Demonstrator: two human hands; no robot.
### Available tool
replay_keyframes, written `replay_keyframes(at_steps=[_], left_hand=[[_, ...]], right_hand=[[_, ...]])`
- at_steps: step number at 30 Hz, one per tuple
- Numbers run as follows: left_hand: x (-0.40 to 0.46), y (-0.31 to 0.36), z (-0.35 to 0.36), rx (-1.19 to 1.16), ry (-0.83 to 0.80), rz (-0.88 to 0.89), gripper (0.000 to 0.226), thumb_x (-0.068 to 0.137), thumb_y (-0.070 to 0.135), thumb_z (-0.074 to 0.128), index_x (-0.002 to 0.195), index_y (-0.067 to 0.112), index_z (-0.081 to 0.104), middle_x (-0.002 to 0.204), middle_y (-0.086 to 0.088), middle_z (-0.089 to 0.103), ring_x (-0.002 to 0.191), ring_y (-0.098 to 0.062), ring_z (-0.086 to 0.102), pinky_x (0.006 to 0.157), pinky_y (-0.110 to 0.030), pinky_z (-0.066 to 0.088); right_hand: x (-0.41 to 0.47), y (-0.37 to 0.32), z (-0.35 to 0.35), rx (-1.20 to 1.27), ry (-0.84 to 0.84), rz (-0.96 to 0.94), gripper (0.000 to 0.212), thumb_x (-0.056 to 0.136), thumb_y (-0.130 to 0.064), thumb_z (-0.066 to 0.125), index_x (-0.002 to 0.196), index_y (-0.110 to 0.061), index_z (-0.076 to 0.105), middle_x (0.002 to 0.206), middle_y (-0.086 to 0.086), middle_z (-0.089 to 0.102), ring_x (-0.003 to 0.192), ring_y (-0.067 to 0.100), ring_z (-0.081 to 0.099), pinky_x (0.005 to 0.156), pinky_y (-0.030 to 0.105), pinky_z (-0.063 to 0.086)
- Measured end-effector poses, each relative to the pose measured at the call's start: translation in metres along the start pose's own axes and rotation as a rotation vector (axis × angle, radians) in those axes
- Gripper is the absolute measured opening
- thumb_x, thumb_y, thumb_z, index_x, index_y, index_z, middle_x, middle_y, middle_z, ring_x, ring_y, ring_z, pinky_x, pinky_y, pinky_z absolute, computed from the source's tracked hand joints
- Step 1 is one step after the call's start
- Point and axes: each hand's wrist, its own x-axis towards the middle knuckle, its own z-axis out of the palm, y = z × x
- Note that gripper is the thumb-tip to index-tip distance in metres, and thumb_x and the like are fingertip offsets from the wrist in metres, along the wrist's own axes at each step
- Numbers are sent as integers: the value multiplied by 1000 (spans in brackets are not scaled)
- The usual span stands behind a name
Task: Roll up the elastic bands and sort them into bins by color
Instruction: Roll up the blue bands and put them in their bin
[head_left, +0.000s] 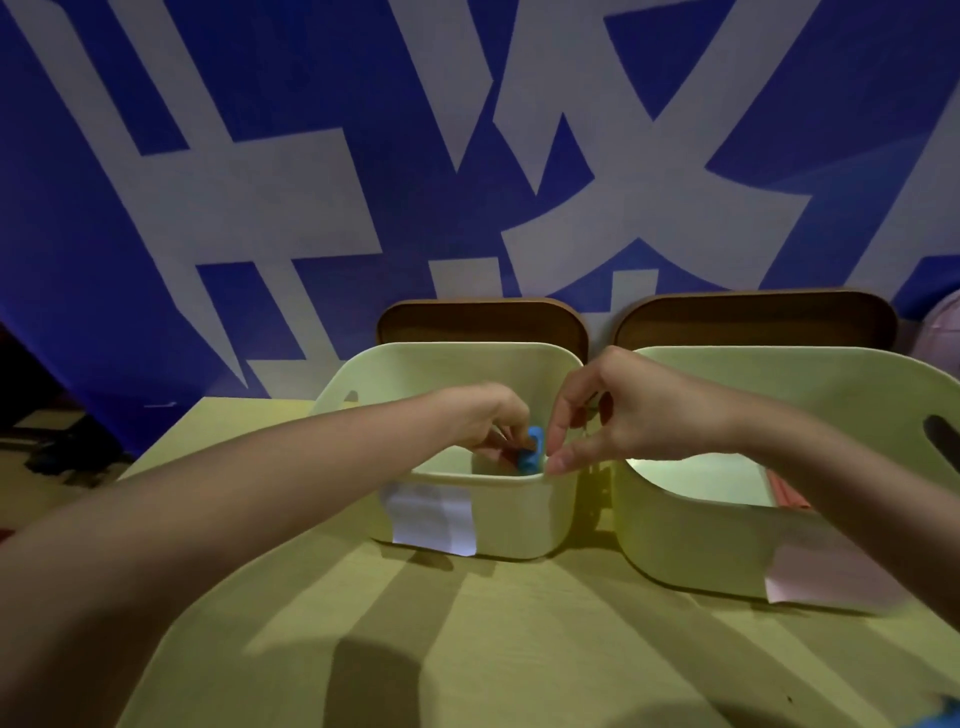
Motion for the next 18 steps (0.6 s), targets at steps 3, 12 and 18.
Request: replay_keyframes(at_steps=[3,12,18], left_hand=[[0,1,7,55,-3,7,25,90,2,47,66,6,53,54,-3,59,44,-12,56,49,-21,37],[-2,3,0,176,-27,-11,20,87,8,60,68,7,58,44,-1,60,42,-12,58,55,-22,43],[-8,-4,-22,117,-60,-19,25,90,30,63,96,5,61,85,-7,65,69,-16,59,62,-26,48]], right_hand=[[1,-1,-1,2,0,6,19,70,-34,81,82,-20,76,84,-1,71,79,8,61,64,17,48],[1,0,0,10,10,35,19,69,-33,81,81,-20,76,81,-5,70,76,2,59,61,12,45],[-3,-2,2,-39,59,0,10,73,-25,81,79,-19,75,81,-5,70,79,3,57,62,11,43]])
